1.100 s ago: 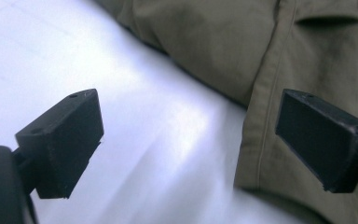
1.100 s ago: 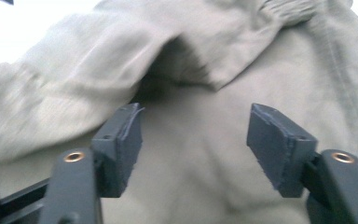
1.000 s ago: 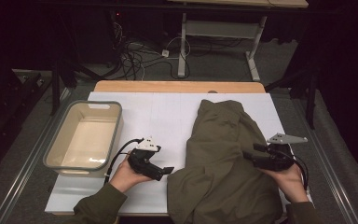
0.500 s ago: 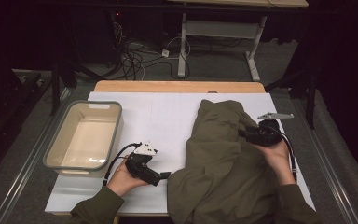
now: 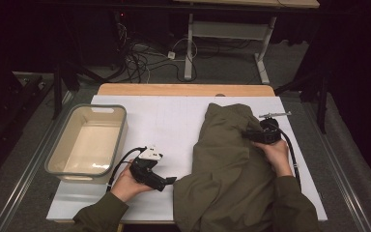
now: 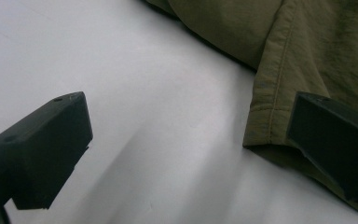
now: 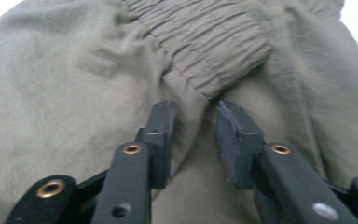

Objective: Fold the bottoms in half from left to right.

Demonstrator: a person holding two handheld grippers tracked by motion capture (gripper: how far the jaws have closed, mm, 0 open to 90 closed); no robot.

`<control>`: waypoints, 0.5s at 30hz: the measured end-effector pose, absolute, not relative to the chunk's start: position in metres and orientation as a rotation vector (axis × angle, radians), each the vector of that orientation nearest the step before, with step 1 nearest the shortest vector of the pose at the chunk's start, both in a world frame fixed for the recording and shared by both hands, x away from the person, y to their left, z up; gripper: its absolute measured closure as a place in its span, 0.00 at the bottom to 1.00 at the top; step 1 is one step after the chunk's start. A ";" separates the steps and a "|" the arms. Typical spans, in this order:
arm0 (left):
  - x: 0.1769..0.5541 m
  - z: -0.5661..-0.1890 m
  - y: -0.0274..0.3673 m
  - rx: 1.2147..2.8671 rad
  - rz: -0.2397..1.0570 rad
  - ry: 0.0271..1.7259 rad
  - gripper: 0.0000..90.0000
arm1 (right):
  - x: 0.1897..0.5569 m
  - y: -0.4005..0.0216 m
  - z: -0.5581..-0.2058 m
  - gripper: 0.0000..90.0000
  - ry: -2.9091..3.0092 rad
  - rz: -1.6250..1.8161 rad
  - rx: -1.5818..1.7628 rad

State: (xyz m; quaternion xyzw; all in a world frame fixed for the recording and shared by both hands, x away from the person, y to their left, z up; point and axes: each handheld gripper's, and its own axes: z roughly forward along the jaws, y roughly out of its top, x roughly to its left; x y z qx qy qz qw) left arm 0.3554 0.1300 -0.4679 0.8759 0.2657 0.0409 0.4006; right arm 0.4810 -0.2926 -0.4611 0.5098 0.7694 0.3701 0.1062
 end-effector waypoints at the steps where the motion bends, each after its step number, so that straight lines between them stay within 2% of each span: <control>1: 0.356 -0.468 0.130 2.215 0.103 0.673 0.00 | 0.482 -0.291 -0.462 0.82 2.268 1.091 1.495; 2: 0.356 -0.468 0.130 2.215 0.103 0.674 0.00 | 0.482 -0.290 -0.461 0.90 2.266 1.081 1.474; 3: 0.356 -0.468 0.130 2.215 0.104 0.675 0.00 | 0.482 -0.290 -0.461 0.90 2.266 1.081 1.474; 5: 0.356 -0.468 0.130 2.214 0.102 0.676 0.01 | 0.482 -0.290 -0.458 0.97 2.244 1.092 1.457; 15: 0.356 -0.467 0.130 2.211 0.104 0.677 0.01 | 0.496 -0.294 -0.423 0.98 2.170 1.055 1.426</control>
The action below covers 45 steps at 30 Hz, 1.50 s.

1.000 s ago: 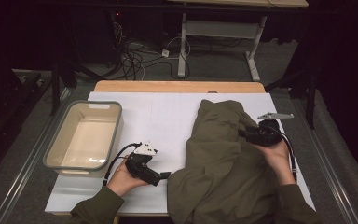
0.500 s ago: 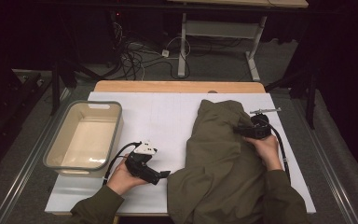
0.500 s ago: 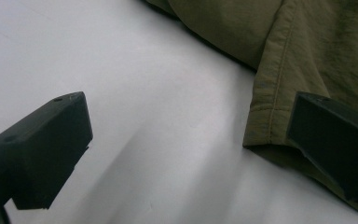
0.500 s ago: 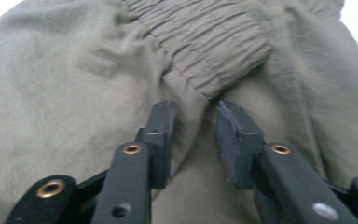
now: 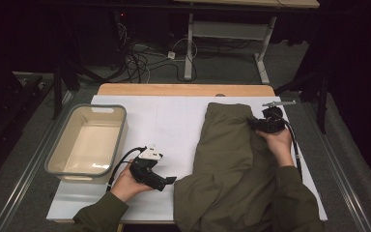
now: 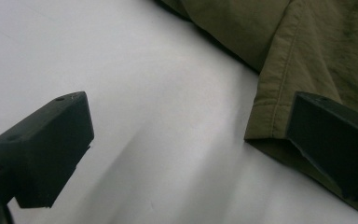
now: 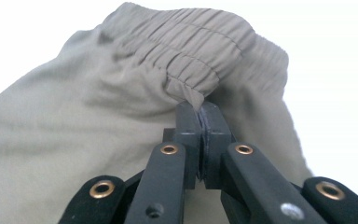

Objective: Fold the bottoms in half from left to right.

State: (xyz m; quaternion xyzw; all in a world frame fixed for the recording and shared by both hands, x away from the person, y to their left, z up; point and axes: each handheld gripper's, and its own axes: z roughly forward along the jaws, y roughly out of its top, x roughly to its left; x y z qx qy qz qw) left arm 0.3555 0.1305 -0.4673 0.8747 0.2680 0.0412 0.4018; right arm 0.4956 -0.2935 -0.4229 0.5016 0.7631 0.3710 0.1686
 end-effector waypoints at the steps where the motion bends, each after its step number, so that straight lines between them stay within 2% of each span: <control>1: 0.355 -0.467 0.130 2.211 0.104 0.676 0.01 | 0.502 -0.294 -0.414 0.99 2.150 1.041 1.426; 9: 0.356 -0.467 0.132 2.208 0.102 0.674 0.01 | 0.527 -0.305 -0.398 0.99 2.090 0.923 1.474; 19: 0.356 -0.467 0.132 2.209 0.095 0.671 0.01 | 0.541 -0.310 -0.431 0.98 2.089 0.793 1.590; 21: 0.356 -0.467 0.132 2.210 0.092 0.671 0.01 | 0.541 -0.308 -0.437 0.95 2.096 0.785 1.600; 23: 0.356 -0.467 0.132 2.209 0.092 0.671 0.01 | 0.540 -0.307 -0.438 0.87 2.100 0.790 1.600; 24: 0.356 -0.467 0.132 2.209 0.091 0.670 0.01 | 0.537 -0.307 -0.434 0.79 2.094 0.833 1.585; 29: 0.356 -0.467 0.132 2.209 0.091 0.668 0.01 | 0.530 -0.307 -0.421 0.70 2.100 0.901 1.560; 33: 0.355 -0.467 0.131 2.210 0.091 0.668 0.01 | 0.509 -0.309 -0.412 0.69 2.088 1.014 1.521; 45: 0.354 -0.466 0.131 2.214 0.092 0.669 0.01 | 0.448 -0.311 -0.414 0.70 2.142 1.036 1.437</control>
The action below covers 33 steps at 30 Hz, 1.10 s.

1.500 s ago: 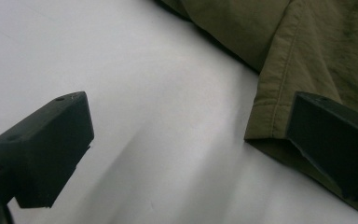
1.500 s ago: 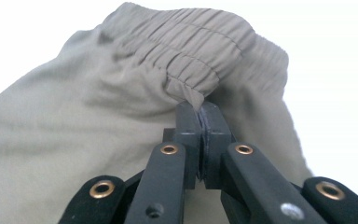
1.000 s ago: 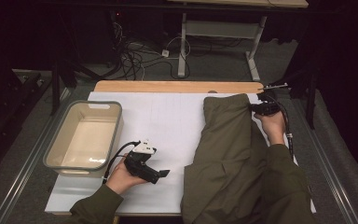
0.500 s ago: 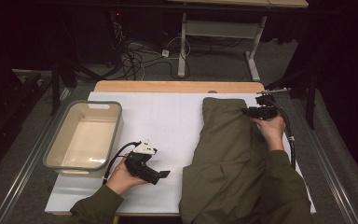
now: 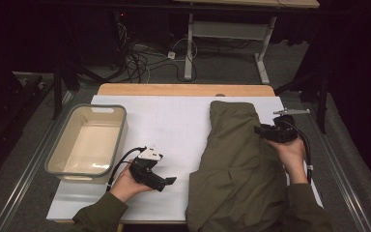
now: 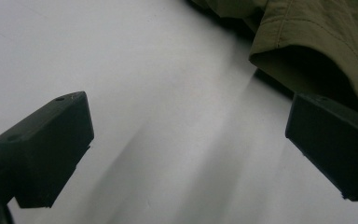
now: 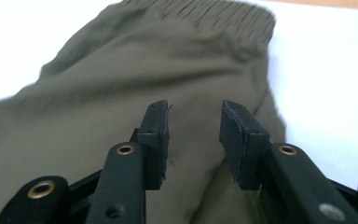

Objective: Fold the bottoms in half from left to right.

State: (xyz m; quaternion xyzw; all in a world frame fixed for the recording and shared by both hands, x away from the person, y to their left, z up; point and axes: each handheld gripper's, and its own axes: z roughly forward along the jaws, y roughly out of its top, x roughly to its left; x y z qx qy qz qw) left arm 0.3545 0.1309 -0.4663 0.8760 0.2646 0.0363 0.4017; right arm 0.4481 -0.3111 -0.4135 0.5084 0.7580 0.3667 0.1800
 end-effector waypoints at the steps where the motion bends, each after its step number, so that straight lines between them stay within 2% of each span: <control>1: 0.354 -0.466 0.131 2.214 0.091 0.669 0.01 | 0.437 -0.310 -0.415 0.70 2.158 1.024 1.422; 11: 0.354 -0.466 0.131 2.216 0.090 0.670 0.01 | 0.395 -0.311 -0.430 0.72 2.225 0.984 1.402; 24: 0.354 -0.467 0.131 2.222 0.090 0.669 0.01 | 0.369 -0.306 -0.453 0.74 2.303 0.967 1.427; 27: 0.354 -0.467 0.131 2.225 0.091 0.669 0.01 | 0.370 -0.303 -0.458 0.80 2.320 0.927 1.430; 30: 0.354 -0.467 0.131 2.225 0.092 0.671 0.01 | 0.370 -0.302 -0.460 0.93 2.332 0.930 1.441; 33: 0.354 -0.467 0.131 2.227 0.092 0.670 0.01 | 0.369 -0.299 -0.460 0.98 2.347 0.918 1.412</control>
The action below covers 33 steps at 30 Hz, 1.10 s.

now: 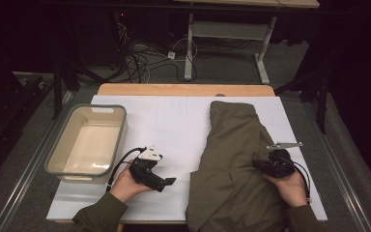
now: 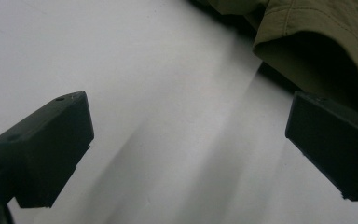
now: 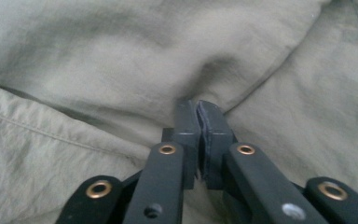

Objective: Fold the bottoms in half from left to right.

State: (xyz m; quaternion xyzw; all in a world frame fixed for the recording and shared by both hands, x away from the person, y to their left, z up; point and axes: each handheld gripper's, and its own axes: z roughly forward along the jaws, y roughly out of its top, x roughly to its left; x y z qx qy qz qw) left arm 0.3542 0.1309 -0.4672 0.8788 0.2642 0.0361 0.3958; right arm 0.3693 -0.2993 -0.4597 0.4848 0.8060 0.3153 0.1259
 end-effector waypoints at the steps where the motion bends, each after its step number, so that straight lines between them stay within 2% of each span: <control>1: 0.354 -0.467 0.131 2.228 0.092 0.669 0.01 | 0.369 -0.299 -0.459 0.99 2.349 0.911 1.404; 19: 0.354 -0.466 0.132 2.227 0.097 0.674 0.01 | 0.362 -0.335 -0.428 0.99 2.176 0.917 1.424; 25: 0.354 -0.467 0.132 2.229 0.096 0.674 0.01 | 0.363 -0.358 -0.433 0.99 2.128 0.856 1.493; 33: 0.354 -0.467 0.131 2.236 0.093 0.672 0.01 | 0.370 -0.366 -0.452 0.99 2.153 0.840 1.545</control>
